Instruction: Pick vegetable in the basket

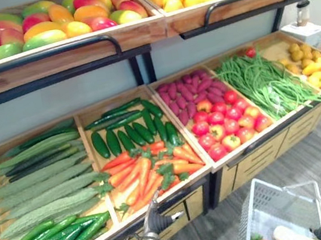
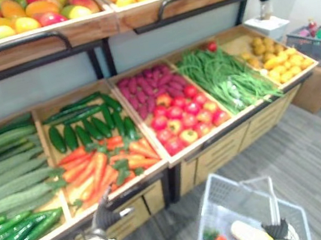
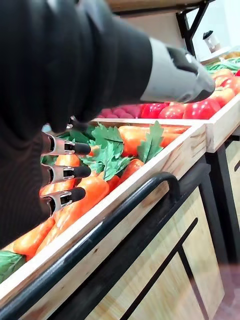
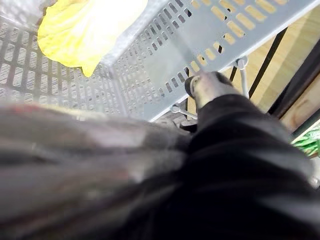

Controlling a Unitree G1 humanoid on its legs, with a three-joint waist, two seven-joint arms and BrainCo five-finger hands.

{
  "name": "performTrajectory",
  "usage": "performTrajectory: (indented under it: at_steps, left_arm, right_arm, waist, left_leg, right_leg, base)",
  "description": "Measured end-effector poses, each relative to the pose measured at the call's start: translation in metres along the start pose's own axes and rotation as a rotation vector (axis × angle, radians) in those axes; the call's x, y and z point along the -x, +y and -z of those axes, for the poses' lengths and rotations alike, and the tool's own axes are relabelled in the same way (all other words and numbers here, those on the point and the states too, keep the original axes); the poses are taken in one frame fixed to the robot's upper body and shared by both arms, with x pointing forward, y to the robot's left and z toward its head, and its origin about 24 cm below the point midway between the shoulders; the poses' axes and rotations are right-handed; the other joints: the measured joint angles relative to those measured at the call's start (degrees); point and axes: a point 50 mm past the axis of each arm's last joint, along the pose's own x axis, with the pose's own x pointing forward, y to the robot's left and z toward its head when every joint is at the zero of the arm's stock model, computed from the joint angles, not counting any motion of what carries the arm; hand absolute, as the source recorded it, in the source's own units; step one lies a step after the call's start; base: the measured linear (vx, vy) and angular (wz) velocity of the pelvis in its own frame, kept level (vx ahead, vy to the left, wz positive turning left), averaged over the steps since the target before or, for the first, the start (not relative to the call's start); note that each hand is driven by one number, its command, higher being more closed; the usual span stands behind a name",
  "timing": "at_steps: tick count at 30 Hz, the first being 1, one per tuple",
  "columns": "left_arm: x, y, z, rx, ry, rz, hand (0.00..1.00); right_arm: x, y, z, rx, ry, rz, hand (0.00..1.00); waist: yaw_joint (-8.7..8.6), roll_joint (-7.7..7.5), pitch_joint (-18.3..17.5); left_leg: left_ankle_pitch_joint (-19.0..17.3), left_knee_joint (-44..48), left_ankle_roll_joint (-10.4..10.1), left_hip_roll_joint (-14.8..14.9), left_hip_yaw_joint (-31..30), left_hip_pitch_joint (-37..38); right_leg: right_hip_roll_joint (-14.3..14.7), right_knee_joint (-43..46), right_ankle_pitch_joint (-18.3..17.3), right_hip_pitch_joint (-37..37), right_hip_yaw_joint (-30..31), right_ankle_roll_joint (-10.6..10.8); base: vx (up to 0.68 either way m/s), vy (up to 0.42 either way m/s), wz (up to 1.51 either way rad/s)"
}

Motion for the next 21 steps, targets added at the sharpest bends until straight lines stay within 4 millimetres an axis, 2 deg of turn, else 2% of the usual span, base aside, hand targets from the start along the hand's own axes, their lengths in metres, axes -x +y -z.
performTrajectory:
  at_steps: [2,3,4,5,6,7,8,9,11,12,13,14,15,16,17,18,19,20,21]
  left_arm:
    - [-0.004,-0.002,-0.005,-0.001,-0.023,0.002,0.00]
    - [-0.006,-0.001,-0.009,-0.005,-0.039,-0.008,0.00]
    - [-0.007,0.000,-0.013,0.003,-0.052,-0.025,0.00]
    - [-0.009,0.000,-0.014,0.003,-0.058,-0.033,0.00]
    - [-0.011,0.001,-0.016,0.003,-0.061,-0.039,0.00]
    - [-0.011,0.001,-0.017,0.002,-0.063,-0.042,0.00]
    - [-0.013,0.002,-0.019,0.001,-0.069,-0.045,0.00]
    - [-0.013,0.002,-0.021,0.003,-0.076,-0.047,0.00]
    - [-0.014,0.003,-0.021,0.003,-0.079,-0.050,0.00]
    - [-0.014,0.003,-0.022,0.004,-0.080,-0.049,0.00]
    - [-0.015,0.002,-0.022,0.004,-0.079,-0.048,0.00]
    - [-0.014,-0.001,-0.022,0.012,-0.071,-0.041,0.00]
    - [-0.014,-0.005,-0.026,0.034,-0.080,-0.044,0.00]
    - [-0.014,-0.005,-0.029,0.036,-0.095,-0.048,0.00]
    - [-0.016,-0.003,-0.029,0.019,-0.103,-0.049,0.00]
    - [-0.021,-0.001,-0.033,0.011,-0.116,-0.055,0.00]
    - [-0.020,-0.001,-0.032,0.016,-0.112,-0.058,0.00]
    - [-0.019,-0.004,-0.030,0.019,-0.095,-0.060,0.00]
    - [-0.018,-0.005,-0.030,0.018,-0.093,-0.057,0.00]
  right_arm:
    - [0.007,0.008,-0.006,-0.039,-0.018,0.000,1.00]
    - [0.012,0.014,-0.013,-0.069,-0.039,-0.003,1.00]
    - [0.015,0.019,-0.020,-0.085,-0.060,-0.012,1.00]
    - [0.015,0.021,-0.023,-0.084,-0.070,-0.014,1.00]
    - [0.014,0.018,-0.024,-0.086,-0.073,-0.004,1.00]
    - [0.013,0.017,-0.023,-0.095,-0.067,0.001,1.00]
    - [0.012,0.015,-0.023,-0.095,-0.063,0.008,1.00]
    - [0.010,0.016,-0.025,-0.092,-0.065,0.011,1.00]
    - [0.007,0.017,-0.030,-0.078,-0.084,0.007,1.00]
    - [0.005,0.018,-0.034,-0.069,-0.094,-0.001,1.00]
    - [0.003,0.017,-0.037,-0.066,-0.100,0.000,1.00]
    - [0.001,0.013,-0.036,-0.060,-0.099,0.011,1.00]
    - [0.001,0.012,-0.034,-0.051,-0.096,0.016,1.00]
    - [0.002,0.012,-0.030,-0.046,-0.087,0.012,1.00]
    - [0.005,0.014,-0.026,-0.043,-0.072,0.005,1.00]
    - [0.007,0.015,-0.020,-0.036,-0.056,-0.001,1.00]
    - [0.007,0.014,-0.018,-0.030,-0.050,0.001,1.00]
    - [0.005,0.013,-0.021,-0.015,-0.067,0.000,1.00]
    - [0.006,0.013,-0.020,-0.013,-0.066,0.000,1.00]
  waist:
    - [0.37,-0.91,0.72]
    - [0.52,-2.31,0.90]
    - [1.04,-1.75,1.24]
    - [1.13,-2.00,2.00]
    - [0.81,-2.57,2.66]
    - [0.85,-2.70,2.90]
    - [0.81,-2.92,3.67]
    - [0.78,-3.13,4.08]
    - [0.99,-3.63,4.05]
    - [1.10,-4.40,3.91]
    - [1.12,-4.22,4.10]
    - [1.41,-3.12,3.67]
    - [2.36,-1.00,2.47]
    - [2.45,-1.85,2.39]
    - [2.31,-3.44,2.03]
    - [2.25,-4.66,1.68]
    - [2.53,-4.34,1.53]
    - [2.24,-2.40,1.76]
    - [2.20,-2.16,1.79]
  left_leg:
    - [-2.65,4.12,0.39,1.78,2.78,-1.98]
    - [-3.26,5.02,1.22,2.09,5.63,-3.11]
    - [-2.54,4.15,2.61,3.10,8.84,-3.79]
    - [-1.92,3.62,3.58,3.70,10.37,-3.78]
    - [0.22,1.36,4.94,4.00,12.79,-3.71]
    - [1.24,0.08,5.13,4.07,13.60,-3.59]
    - [3.37,-2.42,5.11,4.20,14.99,-2.62]
    - [4.85,-4.48,5.02,4.39,16.54,-1.85]
    - [5.43,-4.96,4.95,5.00,18.68,-1.74]
    - [5.46,-4.65,4.89,5.33,20.05,-1.73]
    - [5.22,-4.73,4.32,5.23,19.93,-1.84]
    - [6.40,-6.54,3.35,4.71,18.96,-2.41]
    - [9.46,-9.56,3.60,5.34,18.63,-2.84]
    - [9.68,-9.69,3.66,4.82,20.01,-2.90]
    - [9.93,-9.57,3.71,3.52,20.76,-3.15]
    - [10.55,-9.11,3.28,3.02,21.88,-4.11]
    - [11.54,-8.65,2.81,3.54,22.75,-4.96]
    - [11.90,-6.99,2.57,6.49,24.28,-5.90]
    - [11.90,-6.66,2.57,7.04,24.41,-5.91]
  right_leg:
    - [1.11,3.42,0.22,-3.11,2.54,0.29]
    - [1.38,3.75,1.60,-5.93,3.83,1.22]
    - [1.44,2.21,4.55,-7.67,2.52,0.72]
    - [1.41,5.50,3.41,-8.98,-0.39,-0.64]
    - [0.16,16.08,-1.13,-12.05,-7.01,-5.69]
    - [-0.71,21.19,-3.11,-13.11,-9.88,-7.46]
    - [-2.57,30.76,-5.72,-13.61,-14.30,-8.78]
    - [-4.43,37.30,-6.43,-12.65,-16.68,-9.67]
    - [-6.91,40.84,-6.24,-9.68,-17.50,-9.38]
    - [-8.06,38.62,-6.98,-8.02,-18.56,-8.08]
    - [-7.81,37.48,-7.00,-7.99,-19.93,-8.28]
    - [-5.21,32.44,-6.75,-7.37,-20.13,-7.89]
    - [-3.27,27.72,-9.53,-5.25,-18.65,-6.96]
    - [-4.36,28.48,-11.49,-5.15,-17.82,-6.02]
    - [-5.72,26.55,-13.75,-4.36,-16.38,-3.30]
    - [-5.28,20.93,-16.00,-3.50,-15.71,-2.12]
    - [-4.12,16.64,-16.21,-2.78,-15.49,-2.11]
    - [-1.02,10.42,-14.37,-1.17,-14.93,-2.73]
    - [-0.57,9.79,-14.01,-0.90,-14.89,-2.80]
  base:
    - [-0.27,0.080,-0.81]
    - [-0.32,0.033,-1.17]
    - [-0.31,0.026,-1.20]
    - [-0.26,0.037,-1.05]
    - [-0.16,0.053,-0.65]
    - [-0.18,0.081,-0.63]
    - [-0.15,0.074,-0.60]
    - [-0.14,0.060,-0.64]
    - [-0.13,-0.028,-0.80]
    - [-0.14,-0.094,-0.82]
    - [-0.16,-0.089,-0.84]
    - [-0.22,-0.078,-0.88]
    - [-0.21,-0.068,-0.83]
    - [-0.14,-0.081,-0.55]
    - [-0.06,-0.114,-0.34]
    - [-0.06,-0.167,-0.46]
    - [-0.09,-0.251,-0.81]
    - [-0.06,-0.184,-0.69]
    - [-0.07,-0.166,-0.59]
